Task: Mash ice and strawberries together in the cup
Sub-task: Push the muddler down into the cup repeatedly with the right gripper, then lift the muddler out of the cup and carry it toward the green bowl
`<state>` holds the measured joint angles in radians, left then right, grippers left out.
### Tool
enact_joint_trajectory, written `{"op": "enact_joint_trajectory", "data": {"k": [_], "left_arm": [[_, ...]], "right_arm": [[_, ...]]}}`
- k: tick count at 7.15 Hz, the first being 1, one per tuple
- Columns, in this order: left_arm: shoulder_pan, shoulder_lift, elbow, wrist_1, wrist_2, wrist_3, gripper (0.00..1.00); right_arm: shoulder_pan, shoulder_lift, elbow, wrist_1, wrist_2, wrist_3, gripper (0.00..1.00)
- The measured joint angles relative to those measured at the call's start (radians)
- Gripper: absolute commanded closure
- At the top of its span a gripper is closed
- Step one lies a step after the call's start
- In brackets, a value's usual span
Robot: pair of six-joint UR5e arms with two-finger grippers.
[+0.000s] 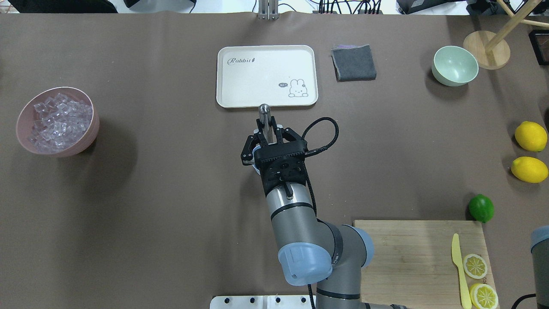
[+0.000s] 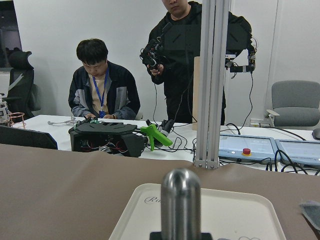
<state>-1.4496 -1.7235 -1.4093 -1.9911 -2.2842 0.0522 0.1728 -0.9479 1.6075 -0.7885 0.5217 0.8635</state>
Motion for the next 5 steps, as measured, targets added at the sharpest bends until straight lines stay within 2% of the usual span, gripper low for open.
{"op": "enact_joint_trajectory", "data": {"k": [2,5], "left_arm": [[0.000,-0.001,0.001,0.000,0.001,0.000,0.03],[0.000,-0.001,-0.002,0.000,0.001,-0.001,0.03]], "right_arm": [[-0.002,0.001,-0.009,0.000,0.001,0.012,1.00],[0.010,-0.005,0.093,0.001,0.079,-0.055,1.00]]}}
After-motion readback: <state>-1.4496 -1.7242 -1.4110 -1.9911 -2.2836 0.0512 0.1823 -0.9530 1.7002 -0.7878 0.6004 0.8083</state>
